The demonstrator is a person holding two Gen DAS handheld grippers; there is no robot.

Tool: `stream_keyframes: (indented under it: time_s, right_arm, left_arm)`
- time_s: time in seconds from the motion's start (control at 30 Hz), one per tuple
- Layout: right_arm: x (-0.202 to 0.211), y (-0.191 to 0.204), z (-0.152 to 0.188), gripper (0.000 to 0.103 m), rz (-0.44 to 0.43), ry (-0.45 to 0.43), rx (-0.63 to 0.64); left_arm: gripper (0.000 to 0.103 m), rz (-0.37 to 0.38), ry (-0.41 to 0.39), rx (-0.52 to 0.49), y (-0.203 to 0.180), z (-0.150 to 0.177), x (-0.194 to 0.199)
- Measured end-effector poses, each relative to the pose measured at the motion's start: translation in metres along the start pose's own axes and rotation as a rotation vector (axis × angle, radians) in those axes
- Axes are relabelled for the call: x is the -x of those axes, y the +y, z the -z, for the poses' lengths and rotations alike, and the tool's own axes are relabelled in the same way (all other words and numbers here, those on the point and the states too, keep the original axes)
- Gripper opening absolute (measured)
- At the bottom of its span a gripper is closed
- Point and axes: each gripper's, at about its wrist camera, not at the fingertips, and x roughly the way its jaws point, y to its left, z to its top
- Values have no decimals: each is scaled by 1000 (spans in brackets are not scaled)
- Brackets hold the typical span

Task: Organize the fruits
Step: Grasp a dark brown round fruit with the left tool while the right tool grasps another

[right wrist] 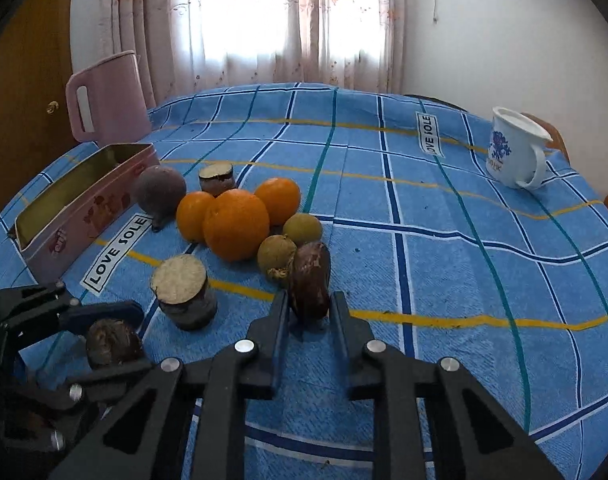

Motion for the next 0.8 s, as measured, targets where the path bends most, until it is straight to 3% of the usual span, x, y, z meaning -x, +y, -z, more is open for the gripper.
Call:
stream_keyframes:
  time_s: [0.23,0.8]
  right_arm:
    - [11,-1,0,21,-4,-60,-8]
    - [30,3,-2,17,3,-131,17]
  left_arm:
    - [38,33,-24,9,3,1,10]
    - [38,17,-104,21,15,-10,33]
